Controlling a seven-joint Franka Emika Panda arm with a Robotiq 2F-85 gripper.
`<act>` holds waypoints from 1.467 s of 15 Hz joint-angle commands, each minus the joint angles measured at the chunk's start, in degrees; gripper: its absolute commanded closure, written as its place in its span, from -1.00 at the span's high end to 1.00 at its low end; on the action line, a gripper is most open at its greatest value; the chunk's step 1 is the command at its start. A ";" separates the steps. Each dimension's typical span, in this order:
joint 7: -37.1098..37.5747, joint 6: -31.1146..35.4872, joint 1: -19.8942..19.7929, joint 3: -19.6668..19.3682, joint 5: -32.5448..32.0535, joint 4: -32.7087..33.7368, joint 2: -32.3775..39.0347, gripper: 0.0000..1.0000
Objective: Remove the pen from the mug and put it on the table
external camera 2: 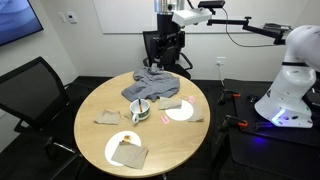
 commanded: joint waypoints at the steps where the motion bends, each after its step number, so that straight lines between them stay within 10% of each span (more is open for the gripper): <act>1: 5.15 4.10 0.02 -0.35 -4.55 2.75 4.37 1.00; 22: 29.18 26.28 7.16 -8.59 -22.65 6.03 25.03 1.00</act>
